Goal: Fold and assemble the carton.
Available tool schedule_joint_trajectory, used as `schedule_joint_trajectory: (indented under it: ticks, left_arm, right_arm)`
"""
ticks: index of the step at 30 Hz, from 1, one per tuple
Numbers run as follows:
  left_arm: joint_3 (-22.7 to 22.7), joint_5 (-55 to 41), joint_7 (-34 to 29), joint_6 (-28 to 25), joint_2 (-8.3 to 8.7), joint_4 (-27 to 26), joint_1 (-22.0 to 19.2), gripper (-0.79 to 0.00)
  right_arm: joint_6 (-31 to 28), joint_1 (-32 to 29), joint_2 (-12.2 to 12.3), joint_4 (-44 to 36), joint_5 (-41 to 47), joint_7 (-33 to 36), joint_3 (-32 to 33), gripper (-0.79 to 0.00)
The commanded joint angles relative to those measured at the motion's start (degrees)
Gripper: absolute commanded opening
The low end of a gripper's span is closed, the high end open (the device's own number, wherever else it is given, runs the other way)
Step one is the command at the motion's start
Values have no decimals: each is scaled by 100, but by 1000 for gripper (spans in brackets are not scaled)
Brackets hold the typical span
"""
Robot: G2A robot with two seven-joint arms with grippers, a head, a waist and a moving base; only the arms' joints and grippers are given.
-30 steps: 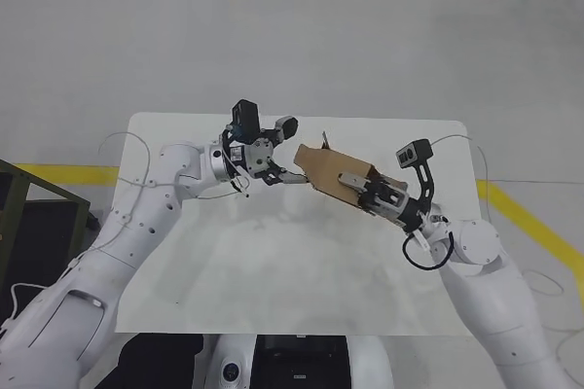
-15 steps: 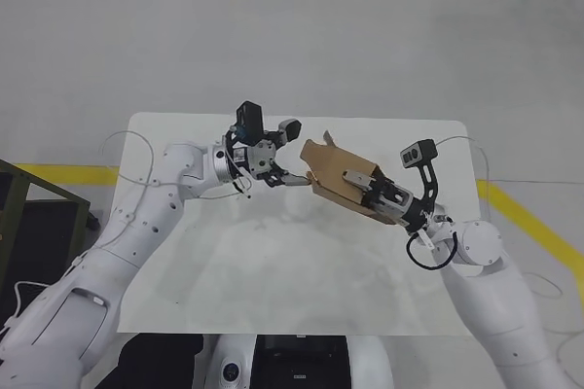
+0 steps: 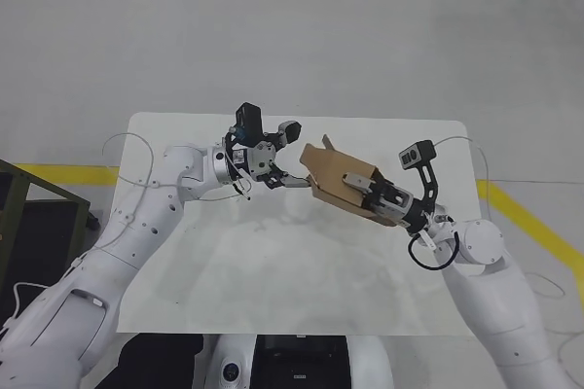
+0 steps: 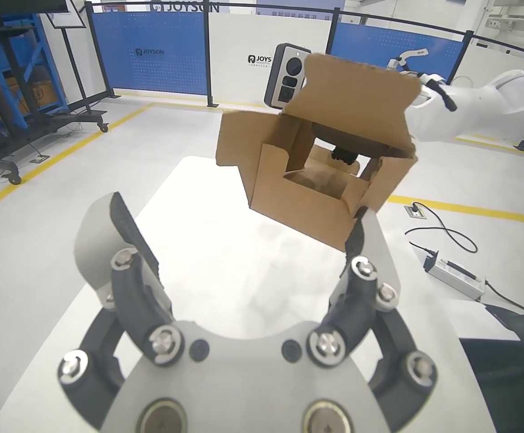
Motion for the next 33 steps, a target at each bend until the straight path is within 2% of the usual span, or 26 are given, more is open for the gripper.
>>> schedule_joint_trajectory:
  ticks: [1,33]
  left_arm:
    - [24,-31,-26,0,1,-3,-13,0]
    - [356,-256,-290,0,39,-48,-193,0]
  right_arm:
    - [2,15,-5,-5,-16,7,-23,-785]
    - [35,50,-37,-11,-57,50,-67,-785]
